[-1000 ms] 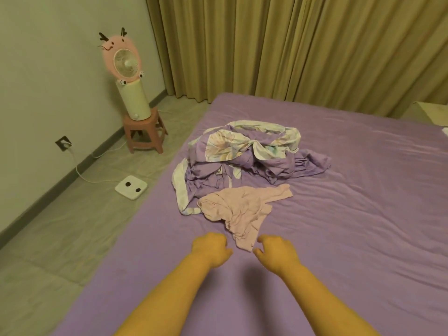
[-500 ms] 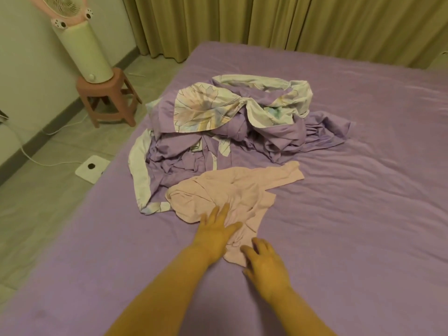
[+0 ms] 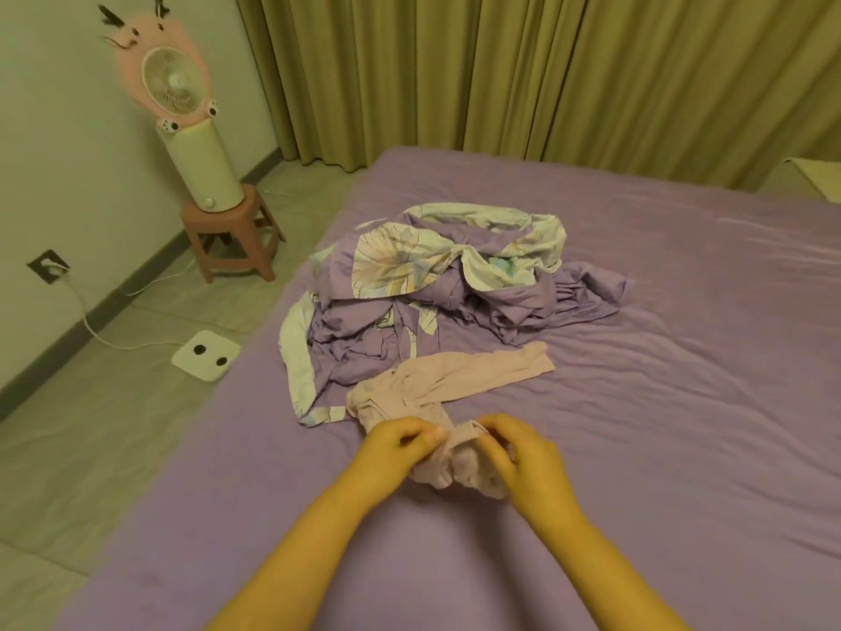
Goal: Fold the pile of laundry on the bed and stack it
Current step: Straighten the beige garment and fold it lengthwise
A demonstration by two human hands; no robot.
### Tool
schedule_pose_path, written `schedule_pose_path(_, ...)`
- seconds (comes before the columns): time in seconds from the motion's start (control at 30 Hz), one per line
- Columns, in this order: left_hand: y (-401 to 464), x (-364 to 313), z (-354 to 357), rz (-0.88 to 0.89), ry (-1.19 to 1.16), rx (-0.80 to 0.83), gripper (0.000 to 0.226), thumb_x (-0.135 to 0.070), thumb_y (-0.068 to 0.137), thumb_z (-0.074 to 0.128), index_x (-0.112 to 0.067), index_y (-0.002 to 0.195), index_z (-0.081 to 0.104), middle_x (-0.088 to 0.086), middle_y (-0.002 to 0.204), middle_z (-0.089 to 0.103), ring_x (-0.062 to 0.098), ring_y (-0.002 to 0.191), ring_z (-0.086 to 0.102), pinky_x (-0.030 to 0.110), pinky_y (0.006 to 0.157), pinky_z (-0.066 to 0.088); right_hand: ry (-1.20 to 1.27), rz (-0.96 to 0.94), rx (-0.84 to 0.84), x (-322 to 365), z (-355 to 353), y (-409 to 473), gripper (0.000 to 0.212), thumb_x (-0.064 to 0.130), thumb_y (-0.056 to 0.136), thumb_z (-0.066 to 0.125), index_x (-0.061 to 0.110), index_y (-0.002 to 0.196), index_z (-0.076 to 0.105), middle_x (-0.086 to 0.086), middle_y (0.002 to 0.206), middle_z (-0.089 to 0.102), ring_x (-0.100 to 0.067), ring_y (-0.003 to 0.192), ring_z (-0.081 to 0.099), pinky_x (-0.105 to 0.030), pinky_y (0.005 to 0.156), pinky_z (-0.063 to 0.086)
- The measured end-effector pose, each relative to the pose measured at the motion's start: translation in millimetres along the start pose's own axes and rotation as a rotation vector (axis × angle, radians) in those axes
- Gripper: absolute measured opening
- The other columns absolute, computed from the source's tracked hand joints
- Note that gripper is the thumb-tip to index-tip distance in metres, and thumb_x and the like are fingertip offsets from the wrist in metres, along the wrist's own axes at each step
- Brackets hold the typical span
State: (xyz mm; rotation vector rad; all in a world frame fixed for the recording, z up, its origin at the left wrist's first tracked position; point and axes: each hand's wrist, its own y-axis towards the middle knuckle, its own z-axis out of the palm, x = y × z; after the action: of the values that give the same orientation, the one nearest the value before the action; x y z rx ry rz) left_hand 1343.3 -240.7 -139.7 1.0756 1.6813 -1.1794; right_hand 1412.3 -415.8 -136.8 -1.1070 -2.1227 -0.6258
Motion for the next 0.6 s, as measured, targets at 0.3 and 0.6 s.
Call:
schedule_pose_path(0.3,-113.8,-148.0,3.5,0.160,-0.070,-0.078,0.012,-0.028,0.088,0.066,-0.017,0.089,0.069,0.009,0.086,0.064,0.013,0.076,0.055,0.029,0.071,0.044,0.287,-0.031,-0.041,127.8,-123.5,-51.4,0.007,0.022,0.089,0.065,0.028,0.085,0.064,0.006,0.079,0.067,-0.002,0.072,0.058,-0.013,0.063,0.043)
schedule_pose_path(0.6,-233.3,-280.1,-12.6,0.308,-0.176,-0.377,0.015,-0.021,0.094,0.059,-0.010,0.085,0.064,0.002,0.074,0.058,0.013,0.064,0.050,0.021,0.054,0.040,0.310,-0.117,0.036,201.4,-194.1,-141.9,0.007,0.019,0.085,0.069,0.020,0.082,0.063,0.006,0.073,0.063,-0.001,0.064,0.053,-0.015,0.057,0.039)
